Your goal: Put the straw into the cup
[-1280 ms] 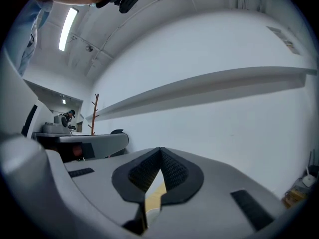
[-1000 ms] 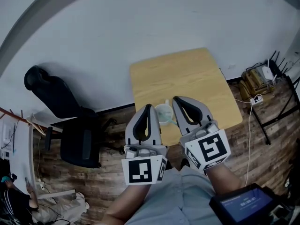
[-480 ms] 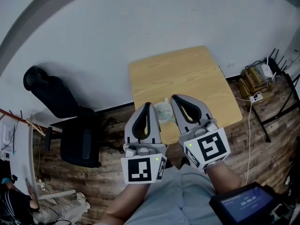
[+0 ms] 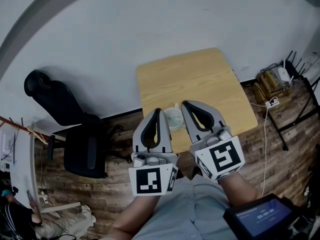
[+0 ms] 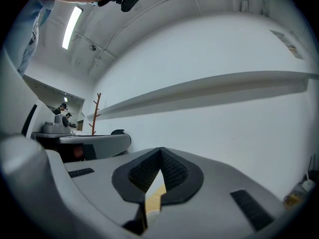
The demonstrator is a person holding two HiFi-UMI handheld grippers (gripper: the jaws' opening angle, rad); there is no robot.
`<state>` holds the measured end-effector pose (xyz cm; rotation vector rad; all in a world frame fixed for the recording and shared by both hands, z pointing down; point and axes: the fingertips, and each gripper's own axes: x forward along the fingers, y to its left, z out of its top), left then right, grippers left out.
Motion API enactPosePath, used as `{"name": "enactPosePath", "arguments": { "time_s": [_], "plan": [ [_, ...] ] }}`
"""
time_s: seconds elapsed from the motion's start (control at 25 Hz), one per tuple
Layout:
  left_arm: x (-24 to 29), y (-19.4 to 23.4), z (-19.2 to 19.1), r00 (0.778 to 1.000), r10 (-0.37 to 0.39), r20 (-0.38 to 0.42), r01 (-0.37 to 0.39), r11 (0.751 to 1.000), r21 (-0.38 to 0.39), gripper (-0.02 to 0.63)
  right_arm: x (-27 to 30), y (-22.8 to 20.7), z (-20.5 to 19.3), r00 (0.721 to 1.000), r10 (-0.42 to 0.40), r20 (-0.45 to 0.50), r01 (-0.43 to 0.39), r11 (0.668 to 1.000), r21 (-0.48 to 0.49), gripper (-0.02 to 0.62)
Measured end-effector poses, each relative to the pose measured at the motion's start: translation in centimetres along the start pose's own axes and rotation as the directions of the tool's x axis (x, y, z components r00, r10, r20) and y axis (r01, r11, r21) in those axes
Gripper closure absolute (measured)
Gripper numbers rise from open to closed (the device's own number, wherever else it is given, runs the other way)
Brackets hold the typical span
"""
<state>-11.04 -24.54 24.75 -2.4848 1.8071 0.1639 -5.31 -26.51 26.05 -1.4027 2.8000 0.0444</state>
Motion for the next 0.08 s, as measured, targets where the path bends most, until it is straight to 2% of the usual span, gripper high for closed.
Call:
{"name": "enactPosePath", "arguments": {
  "time_s": [0.08],
  "plan": [
    [-0.04, 0.01, -0.05, 1.000, 0.001, -0.001, -0.001, 1.000, -0.002, 0.609, -0.01, 0.01, -0.01, 1.000, 0.000, -0.001, 0.000, 1.000, 0.000, 0.597]
  ]
}}
